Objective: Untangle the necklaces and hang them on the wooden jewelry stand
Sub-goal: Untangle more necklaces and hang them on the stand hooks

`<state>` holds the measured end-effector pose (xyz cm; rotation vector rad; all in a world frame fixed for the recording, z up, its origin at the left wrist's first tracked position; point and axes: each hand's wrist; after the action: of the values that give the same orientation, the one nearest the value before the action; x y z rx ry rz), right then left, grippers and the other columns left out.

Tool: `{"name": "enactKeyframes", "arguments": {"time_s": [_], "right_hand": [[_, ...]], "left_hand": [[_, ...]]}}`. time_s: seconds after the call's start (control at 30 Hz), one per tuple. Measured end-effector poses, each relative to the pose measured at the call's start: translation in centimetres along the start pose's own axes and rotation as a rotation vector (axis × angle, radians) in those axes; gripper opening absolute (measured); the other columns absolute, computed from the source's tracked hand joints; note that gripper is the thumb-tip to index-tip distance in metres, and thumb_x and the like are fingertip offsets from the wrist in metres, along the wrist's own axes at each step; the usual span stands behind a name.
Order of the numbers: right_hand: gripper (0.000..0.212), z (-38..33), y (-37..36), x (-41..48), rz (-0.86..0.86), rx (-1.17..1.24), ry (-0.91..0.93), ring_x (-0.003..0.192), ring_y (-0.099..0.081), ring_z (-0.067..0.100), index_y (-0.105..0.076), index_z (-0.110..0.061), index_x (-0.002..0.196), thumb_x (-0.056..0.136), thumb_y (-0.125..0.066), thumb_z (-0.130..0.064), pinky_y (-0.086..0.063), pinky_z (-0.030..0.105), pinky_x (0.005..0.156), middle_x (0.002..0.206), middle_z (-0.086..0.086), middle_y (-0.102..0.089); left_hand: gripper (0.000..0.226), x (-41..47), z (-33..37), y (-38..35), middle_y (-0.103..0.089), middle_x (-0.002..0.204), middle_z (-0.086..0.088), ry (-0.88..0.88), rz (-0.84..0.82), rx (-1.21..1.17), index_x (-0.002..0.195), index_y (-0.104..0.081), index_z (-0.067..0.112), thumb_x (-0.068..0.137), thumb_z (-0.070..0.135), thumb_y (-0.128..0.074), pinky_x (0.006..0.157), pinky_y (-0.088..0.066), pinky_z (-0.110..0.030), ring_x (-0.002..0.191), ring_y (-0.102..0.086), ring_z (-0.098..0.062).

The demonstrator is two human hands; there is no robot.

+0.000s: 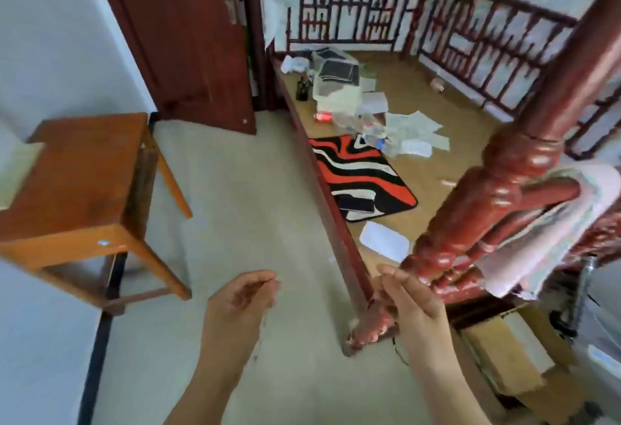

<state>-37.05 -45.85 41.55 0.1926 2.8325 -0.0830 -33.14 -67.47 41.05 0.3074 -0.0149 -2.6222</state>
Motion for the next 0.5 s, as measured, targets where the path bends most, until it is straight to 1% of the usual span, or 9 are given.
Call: {"name": "enactKeyframes", "arguments": {"time_s": [0.07,0.1,0.17,0.23,0.33,0.37,0.4,0.5], "right_hand": [[0.019,-1.4,-4.8,2.0,-0.037,-0.017,0.035,0.077,-0.064,0.016,-0.079,-0.019,0.096,0.096,-0.062,-0.011,-0.051,0.037,0.081,0.084,0.003,-0.074],[0.019,-2.2,-7.0,2.9,-0.066,-0.013,0.046,0.078,-0.066,0.015,-0.079,-0.019,0.097,0.096,-0.062,-0.011,-0.051,0.035,0.082,0.089,0.003,-0.075],[0.02,-3.4,-11.3,4.9,-0.134,0.013,0.056,0.079,-0.067,0.014,-0.078,-0.019,0.099,0.097,-0.06,-0.011,-0.051,0.031,0.078,0.093,0.004,-0.075],[0.021,-4.0,-15.5,7.4,-0.197,0.025,0.051,0.077,-0.066,0.013,-0.077,-0.019,0.099,0.097,-0.059,-0.01,-0.05,0.028,0.073,0.089,0.001,-0.074],[0.02,-3.7,-21.7,12.4,-0.297,-0.001,0.029,0.074,-0.065,0.011,-0.076,-0.018,0.1,0.097,-0.059,-0.008,-0.049,0.027,0.071,0.086,-0.002,-0.073],[0.02,-3.3,-23.8,14.2,-0.326,-0.026,0.016,0.074,-0.065,0.011,-0.076,-0.017,0.101,0.097,-0.059,-0.007,-0.05,0.026,0.071,0.086,-0.001,-0.073],[0.021,-2.8,-26.0,16.0,-0.357,-0.049,-0.001,0.074,-0.066,0.01,-0.076,-0.018,0.102,0.097,-0.059,-0.006,-0.05,0.026,0.07,0.087,-0.001,-0.073],[0.021,-1.7,-32.6,22.2,-0.471,-0.106,-0.056,0.076,-0.068,0.009,-0.076,-0.024,0.101,0.095,-0.062,-0.008,-0.051,0.023,0.071,0.094,-0.001,-0.075]], "left_hand": [[0.013,3.8,1.3,2.9,-0.075,0.079,-0.003,-0.012,0.043,-0.012,0.089,-0.075,0.019,0.086,0.008,-0.071,0.073,-0.051,-0.03,0.065,-0.065,-0.009],[0.013,5.6,1.9,4.2,-0.075,0.079,-0.002,-0.02,0.063,-0.019,0.089,-0.076,0.02,0.086,0.008,-0.071,0.073,-0.05,-0.031,0.064,-0.065,-0.009],[0.016,9.0,3.0,6.4,-0.075,0.081,-0.001,-0.038,0.103,-0.042,0.089,-0.076,0.022,0.087,0.007,-0.07,0.072,-0.049,-0.03,0.062,-0.063,-0.009],[0.017,12.5,3.8,8.2,-0.075,0.082,-0.002,-0.049,0.14,-0.049,0.091,-0.075,0.02,0.088,0.005,-0.068,0.07,-0.05,-0.031,0.061,-0.062,-0.009],[0.018,18.4,4.0,10.2,-0.075,0.082,-0.004,-0.037,0.204,-0.046,0.091,-0.074,0.017,0.088,0.001,-0.066,0.072,-0.055,-0.042,0.064,-0.064,-0.014],[0.019,20.5,3.7,10.8,-0.075,0.082,-0.005,-0.021,0.231,-0.039,0.091,-0.074,0.018,0.088,0.001,-0.066,0.073,-0.056,-0.043,0.066,-0.064,-0.016],[0.019,22.6,3.4,11.3,-0.075,0.083,-0.005,-0.003,0.259,-0.023,0.091,-0.074,0.018,0.088,0.001,-0.066,0.073,-0.056,-0.041,0.067,-0.065,-0.017],[0.014,29.1,3.3,12.7,-0.075,0.082,0.0,0.028,0.355,0.024,0.094,-0.073,0.018,0.089,0.006,-0.067,0.062,-0.053,-0.02,0.068,-0.067,-0.01]]}}
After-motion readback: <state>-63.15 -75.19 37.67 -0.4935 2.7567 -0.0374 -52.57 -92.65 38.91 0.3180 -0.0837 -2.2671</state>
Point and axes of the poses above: each hand's wrist, its own x-axis towards the middle knuckle, its own y-axis out of the back of the hand, z = x × y
